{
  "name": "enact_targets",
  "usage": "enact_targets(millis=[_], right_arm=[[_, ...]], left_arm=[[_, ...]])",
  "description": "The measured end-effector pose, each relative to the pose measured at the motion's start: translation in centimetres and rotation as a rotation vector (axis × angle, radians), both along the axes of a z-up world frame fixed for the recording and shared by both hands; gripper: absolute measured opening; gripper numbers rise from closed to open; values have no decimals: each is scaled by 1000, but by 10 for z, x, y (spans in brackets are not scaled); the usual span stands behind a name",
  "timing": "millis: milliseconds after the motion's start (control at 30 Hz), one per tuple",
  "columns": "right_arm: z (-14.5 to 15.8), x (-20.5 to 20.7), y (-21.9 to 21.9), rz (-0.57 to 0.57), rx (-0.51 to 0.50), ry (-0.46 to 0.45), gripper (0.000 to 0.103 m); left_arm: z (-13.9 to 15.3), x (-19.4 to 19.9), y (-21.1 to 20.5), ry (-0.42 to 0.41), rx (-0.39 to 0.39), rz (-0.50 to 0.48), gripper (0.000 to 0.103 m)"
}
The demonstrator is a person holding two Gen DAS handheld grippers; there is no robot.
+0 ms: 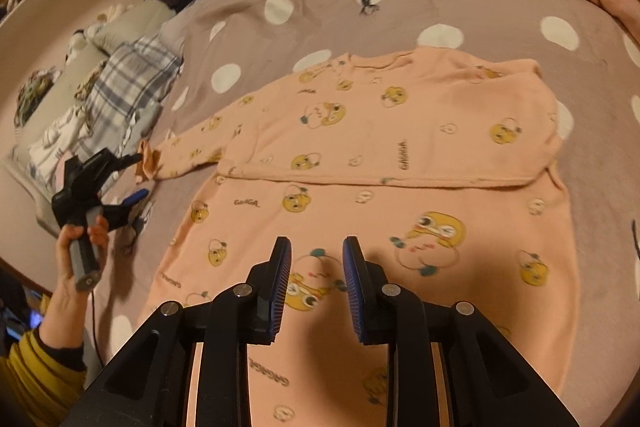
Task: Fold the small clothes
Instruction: 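Grasp the other sleeve cuff with the left tool and lift it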
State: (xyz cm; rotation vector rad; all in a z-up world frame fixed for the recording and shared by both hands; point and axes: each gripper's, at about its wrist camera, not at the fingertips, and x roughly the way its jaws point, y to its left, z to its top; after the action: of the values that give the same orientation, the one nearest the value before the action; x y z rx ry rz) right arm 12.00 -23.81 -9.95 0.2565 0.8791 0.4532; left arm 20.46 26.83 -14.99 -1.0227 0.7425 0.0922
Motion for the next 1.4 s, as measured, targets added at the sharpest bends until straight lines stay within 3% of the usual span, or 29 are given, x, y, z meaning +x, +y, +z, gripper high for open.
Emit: enact_targets(millis=[233, 267, 300, 367, 400, 467, 533, 633, 833, 967, 1100, 1200, 1333, 1400], right_arm=[[0, 1, 6, 14, -58, -4, 26], [0, 2, 7, 9, -58, -1, 26], [-1, 2, 5, 2, -60, 3, 26], [0, 1, 4, -3, -58, 6, 26], [0, 0, 3, -4, -59, 4, 26], [1, -2, 1, -7, -63, -1, 26], [2, -1, 0, -14, -58, 1, 26], [4, -3, -1, -20, -47, 2, 26], [12, -12, -1, -10, -28, -32, 26], [18, -20, -9, -24, -8, -52, 26], [24, -30, -25, -54, 14, -79, 26], [25, -38, -42, -93, 35, -88, 26], [24, -50, -66, -153, 43, -93, 26], [23, -55, -80, -187, 47, -89, 26]], left_arm=[[-1, 38, 23, 7, 23, 84, 68], [-1, 45, 25, 17, 31, 81, 65], [-1, 52, 29, 37, 46, 85, 59], [-3, 60, 40, 83, 53, 87, 17], [-7, 63, 46, 113, 52, 86, 9], [-10, 59, 53, 120, 29, 86, 9], [-4, 53, 52, 113, 63, 74, 9], [12, 42, 46, 51, 73, 45, 9], [79, 32, 1, -104, 177, -67, 9], [130, 28, -61, -204, 268, -188, 9], [159, 25, -136, -255, 348, -318, 9], [162, 26, -192, -249, 394, -409, 9], [143, 30, -274, -195, 439, -546, 10], [121, 34, -315, -134, 450, -642, 35]])
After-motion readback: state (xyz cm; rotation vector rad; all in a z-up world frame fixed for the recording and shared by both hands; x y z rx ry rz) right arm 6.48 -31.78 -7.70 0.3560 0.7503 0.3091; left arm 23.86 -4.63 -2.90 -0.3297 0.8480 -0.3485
